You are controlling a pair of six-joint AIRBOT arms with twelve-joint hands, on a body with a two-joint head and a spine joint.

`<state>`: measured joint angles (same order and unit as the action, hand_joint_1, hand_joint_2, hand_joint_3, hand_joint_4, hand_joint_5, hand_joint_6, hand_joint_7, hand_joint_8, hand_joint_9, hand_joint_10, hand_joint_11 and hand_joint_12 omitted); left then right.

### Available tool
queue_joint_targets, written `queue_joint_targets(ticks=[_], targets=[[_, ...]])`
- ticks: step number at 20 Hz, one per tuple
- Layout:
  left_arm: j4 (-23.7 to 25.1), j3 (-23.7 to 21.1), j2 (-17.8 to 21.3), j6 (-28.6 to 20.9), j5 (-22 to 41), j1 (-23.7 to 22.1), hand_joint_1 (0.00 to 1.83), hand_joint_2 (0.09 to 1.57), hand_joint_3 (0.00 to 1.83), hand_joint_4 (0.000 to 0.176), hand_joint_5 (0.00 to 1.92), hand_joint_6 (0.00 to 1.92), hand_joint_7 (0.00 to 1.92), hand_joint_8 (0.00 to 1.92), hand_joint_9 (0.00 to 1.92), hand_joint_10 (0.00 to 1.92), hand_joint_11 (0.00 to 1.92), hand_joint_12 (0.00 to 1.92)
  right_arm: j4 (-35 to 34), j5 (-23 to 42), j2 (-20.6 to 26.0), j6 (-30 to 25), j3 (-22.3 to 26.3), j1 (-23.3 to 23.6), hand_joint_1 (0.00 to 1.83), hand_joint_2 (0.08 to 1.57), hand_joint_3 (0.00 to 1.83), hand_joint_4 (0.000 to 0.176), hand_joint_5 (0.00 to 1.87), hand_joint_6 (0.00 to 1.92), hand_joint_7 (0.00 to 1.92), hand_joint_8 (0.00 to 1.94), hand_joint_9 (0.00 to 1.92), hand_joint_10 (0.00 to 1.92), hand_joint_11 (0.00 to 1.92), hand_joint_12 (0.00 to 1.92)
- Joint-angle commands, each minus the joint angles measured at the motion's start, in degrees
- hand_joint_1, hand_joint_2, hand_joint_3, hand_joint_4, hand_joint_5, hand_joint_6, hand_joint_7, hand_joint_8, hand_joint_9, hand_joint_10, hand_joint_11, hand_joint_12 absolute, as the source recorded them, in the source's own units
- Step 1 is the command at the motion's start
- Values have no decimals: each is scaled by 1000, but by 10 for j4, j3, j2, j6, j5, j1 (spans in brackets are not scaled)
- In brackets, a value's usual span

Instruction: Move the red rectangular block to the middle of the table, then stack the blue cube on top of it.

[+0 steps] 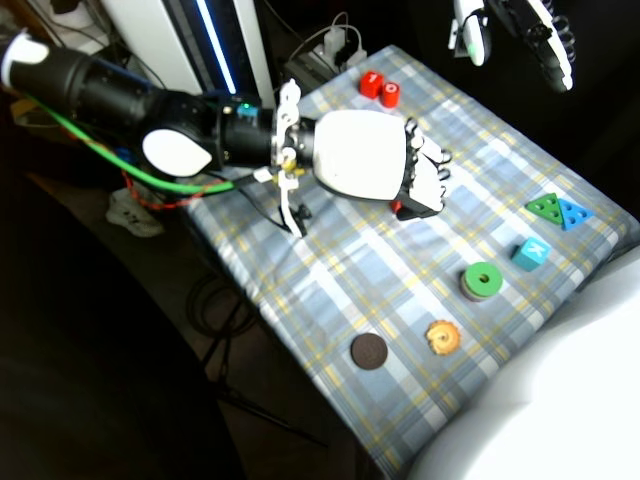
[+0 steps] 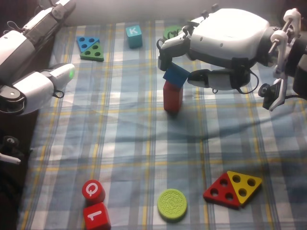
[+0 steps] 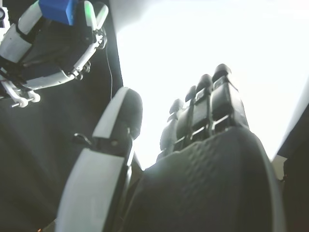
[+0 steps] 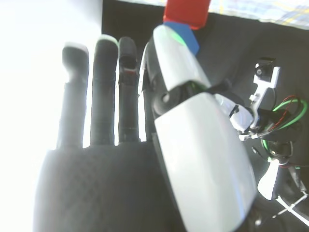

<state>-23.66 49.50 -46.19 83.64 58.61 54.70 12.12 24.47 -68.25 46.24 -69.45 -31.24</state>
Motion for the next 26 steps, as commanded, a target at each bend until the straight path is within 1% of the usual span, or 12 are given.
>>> queue_joint_targets(ticks=[1, 3, 7, 9, 11, 12, 15, 16, 23, 24, 25, 26], targets=[[8, 2, 2, -6, 71, -1, 997, 1490, 0, 66, 0, 0, 0, 0, 0, 0, 0, 0, -3, 65, -1, -3, -1, 11, 1147, 1293, 0, 0, 772, 1264, 544, 1703, 412, 1576, 328, 1921], [8, 2, 2, -6, 71, -1, 981, 1498, 2, 67, 0, 0, 0, 0, 0, 0, 0, 0, 2, 65, -1, -8, -1, 11, 1142, 1297, 1, 0, 771, 1330, 523, 1650, 334, 1498, 178, 1921], [6, 2, 1, -8, 72, -1, 998, 1493, 0, 72, 0, 0, 0, 0, 0, 0, 0, 0, 4, 62, -2, -10, -1, 11, 1113, 1320, 1, 0, 600, 1413, 636, 1675, 396, 1389, 232, 1851], [6, 2, 1, -8, 72, -1, 991, 1491, 0, 79, 0, 0, 0, 0, 0, 0, 0, 0, 4, 61, -2, -11, -1, 11, 1046, 1177, 0, 0, 469, 456, 551, 668, 503, 1011, 320, 1621], [6, 2, 1, -8, 72, -1, 1015, 1491, 0, 69, 0, 0, 0, 0, 0, 0, 0, 0, 9, 60, -2, -15, -1, 11, 955, 1143, 0, 0, 461, 99, 493, 155, 414, 594, 137, 1486], [5, 2, 1, -8, 72, -1, 1015, 1490, 0, 68, 0, 0, 0, 0, 0, 0, 0, 0, 11, 60, 0, -18, 0, 11, 942, 1160, 0, 0, 329, 19, 329, 34, 274, 311, 27, 1219], [4, 2, 1, -8, 73, 0, 993, 1493, 0, 84, 0, 0, 0, 0, 0, 0, 0, 0, 19, 60, 16, -27, 5, 19, 924, 1189, 4, 0, 23, 0, 19, 0, 26, 10, 0, 322], [4, 2, 1, -8, 73, 0, 975, 1494, 1, 87, 0, 0, 0, 0, 0, 0, 0, 0, 21, 60, 22, -27, 9, 23, 934, 1191, 2, 0, 4, 0, 3, 0, 4, 1, 0, 166], [3, 1, 1, -13, 78, 5, 1050, 1470, 0, 69, 0, 0, 0, 0, 0, 0, 0, 0, 24, 100, 89, -27, 47, 34, 925, 1070, 3, 0, 0, 0, 0, 0, 0, 0, 0, 0], [3, 0, 2, -14, 80, 6, 1049, 1460, 0, 62, 0, 0, 0, 0, 0, 0, 0, 0, 22, 114, 104, -27, 56, 34, 780, 1089, 11, 31, 0, 0, 0, 0, 0, 0, 0, 0], [3, -2, 2, -15, 84, 7, 1046, 1452, 0, 55, 0, 0, 0, 0, 0, 0, 0, 0, 19, 127, 119, -27, 64, 34, 509, 1099, 16, 24, 0, 0, 0, 0, 0, 0, 0, 0], [3, -3, 3, -15, 89, 8, 974, 1452, 0, 53, 0, 0, 0, 0, 0, 0, 0, 0, 15, 141, 133, -27, 71, 34, 359, 1086, 8, 78, 0, 0, 0, 0, 0, 0, 0, 0]])
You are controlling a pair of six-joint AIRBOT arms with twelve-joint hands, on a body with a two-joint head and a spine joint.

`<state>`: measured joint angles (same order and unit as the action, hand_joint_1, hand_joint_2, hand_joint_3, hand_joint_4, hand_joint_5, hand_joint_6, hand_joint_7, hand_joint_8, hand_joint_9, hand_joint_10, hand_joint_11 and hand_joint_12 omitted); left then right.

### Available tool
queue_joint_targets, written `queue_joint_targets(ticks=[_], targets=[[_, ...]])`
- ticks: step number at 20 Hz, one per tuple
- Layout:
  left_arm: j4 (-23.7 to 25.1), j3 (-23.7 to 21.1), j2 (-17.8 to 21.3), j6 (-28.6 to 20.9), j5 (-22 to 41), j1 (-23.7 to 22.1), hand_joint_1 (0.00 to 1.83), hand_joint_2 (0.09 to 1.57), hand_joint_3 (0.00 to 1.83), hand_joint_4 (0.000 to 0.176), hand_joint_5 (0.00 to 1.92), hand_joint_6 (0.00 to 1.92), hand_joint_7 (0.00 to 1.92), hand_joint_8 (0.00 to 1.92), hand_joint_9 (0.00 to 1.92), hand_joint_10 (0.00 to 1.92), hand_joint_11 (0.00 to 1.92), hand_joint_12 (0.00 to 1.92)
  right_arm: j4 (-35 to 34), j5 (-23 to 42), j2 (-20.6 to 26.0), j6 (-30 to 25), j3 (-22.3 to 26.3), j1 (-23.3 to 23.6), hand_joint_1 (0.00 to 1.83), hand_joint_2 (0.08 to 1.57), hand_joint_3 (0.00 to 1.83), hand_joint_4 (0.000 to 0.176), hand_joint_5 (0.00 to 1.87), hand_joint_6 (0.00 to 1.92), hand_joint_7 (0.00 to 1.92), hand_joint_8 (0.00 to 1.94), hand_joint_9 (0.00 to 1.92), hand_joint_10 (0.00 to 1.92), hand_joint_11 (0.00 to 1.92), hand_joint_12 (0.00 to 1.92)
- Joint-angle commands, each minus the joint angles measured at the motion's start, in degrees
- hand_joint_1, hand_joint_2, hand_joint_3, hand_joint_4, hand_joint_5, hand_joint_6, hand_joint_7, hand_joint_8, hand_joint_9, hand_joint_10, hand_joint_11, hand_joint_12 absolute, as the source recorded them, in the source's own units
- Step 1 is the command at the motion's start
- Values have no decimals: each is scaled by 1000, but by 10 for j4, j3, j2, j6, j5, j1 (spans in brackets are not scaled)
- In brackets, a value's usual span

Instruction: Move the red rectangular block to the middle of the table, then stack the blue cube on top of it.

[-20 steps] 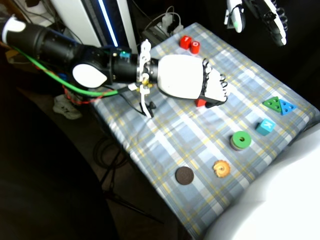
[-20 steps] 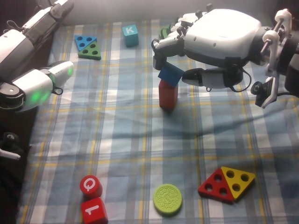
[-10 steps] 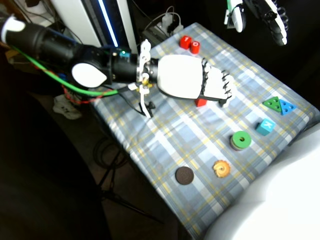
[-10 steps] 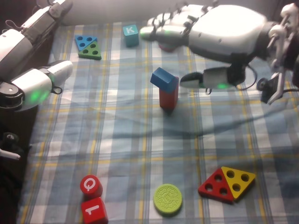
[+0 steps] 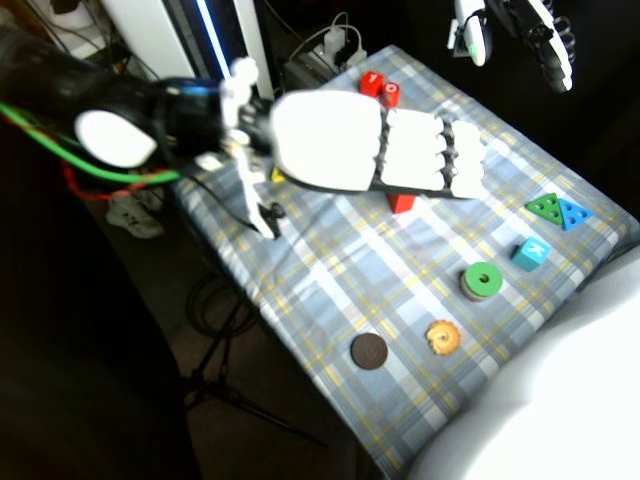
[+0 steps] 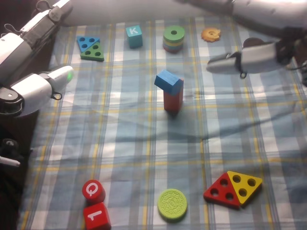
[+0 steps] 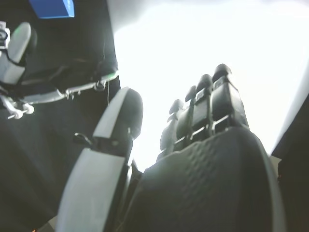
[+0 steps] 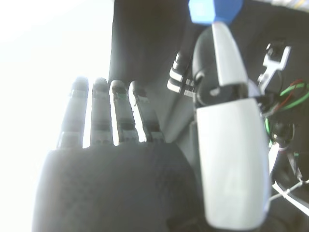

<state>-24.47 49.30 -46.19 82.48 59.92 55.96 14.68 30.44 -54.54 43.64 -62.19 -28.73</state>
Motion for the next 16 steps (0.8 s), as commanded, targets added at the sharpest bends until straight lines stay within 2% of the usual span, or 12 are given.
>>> queue_joint_targets(ticks=[1, 2, 4, 5, 6, 7, 8, 9, 10, 11, 13, 16], targets=[[11, -2, 4, -4, 80, -3, 879, 1449, 0, 49, 0, 0, 0, 0, 0, 0, 0, 0, -16, 93, 9, -1, 5, 9, 402, 1145, 27, 121, 0, 0, 0, 0, 0, 0, 2, 1], [11, -4, 6, -8, 90, -1, 872, 1435, 0, 23, 4, 1, 0, 0, 0, 0, 0, 0, -23, 114, 38, -1, 16, 9, 452, 1137, 17, 145, 0, 0, 0, 0, 0, 0, 31, 15], [12, -7, 10, -22, 111, 6, 717, 1419, 0, 28, 0, 0, 0, 0, 0, 0, 0, 0, -34, 144, 54, -1, 30, 9, 625, 1145, 11, 141, 0, 0, 0, 0, 0, 0, 0, 0], [12, -8, 13, -34, 128, 11, 583, 1411, 0, 47, 0, 0, 0, 0, 0, 0, 0, 0, -42, 160, 63, 0, 38, 2, 664, 1178, 20, 101, 0, 0, 0, 0, 0, 0, 0, 0], [12, -8, 16, -45, 145, 16, 456, 1403, 0, 62, 0, 0, 0, 0, 0, 0, 0, 0, -51, 176, 72, 1, 44, -8, 472, 1059, 0, 143, 0, 0, 0, 0, 0, 0, 0, 0], [11, -9, 18, -55, 162, 20, 335, 1395, 0, 68, 0, 0, 0, 0, 0, 0, 0, 0, -66, 198, 84, 4, 52, -22, 400, 1074, 0, 140, 0, 0, 0, 0, 0, 0, 0, 0], [11, -8, 20, -69, 182, 22, 244, 1393, 0, 80, 0, 0, 0, 0, 0, 0, 0, 0, -88, 226, 98, 13, 61, -46, 396, 1098, 0, 104, 0, 0, 0, 0, 0, 0, 0, 0], [11, -8, 21, -76, 195, 23, 193, 1403, 0, 61, 0, 0, 0, 0, 0, 0, 0, 0, -105, 248, 108, 21, 68, -62, 488, 1127, 4, 126, 0, 0, 0, 0, 0, 0, 0, 0], [12, -8, 23, -84, 214, 23, 176, 1393, 0, 90, 0, 0, 0, 0, 0, 0, 0, 0, -124, 274, 116, 26, 74, -83, 604, 1166, 19, 146, 0, 0, 0, 0, 0, 0, 85, 42], [12, -8, 25, -96, 232, 25, 208, 1393, 0, 96, 0, 0, 0, 0, 0, 0, 0, 0, -143, 303, 118, 27, 76, -103, 697, 1198, 0, 150, 0, 0, 0, 0, 0, 0, 16, 494], [12, -8, 29, -127, 286, 37, 259, 1430, 11, 114, 0, 0, 0, 0, 0, 0, 0, 0, -175, 367, 126, 27, 87, -146, 598, 1217, 0, 67, 0, 0, 0, 0, 0, 0, 0, 165], [16, -12, 35, -149, 338, 51, 216, 1444, 11, 138, 0, 0, 0, 0, 0, 0, 0, 0, -194, 424, 134, 27, 98, -181, 483, 1177, 0, 34, 0, 0, 0, 0, 0, 0, 0, 6]])
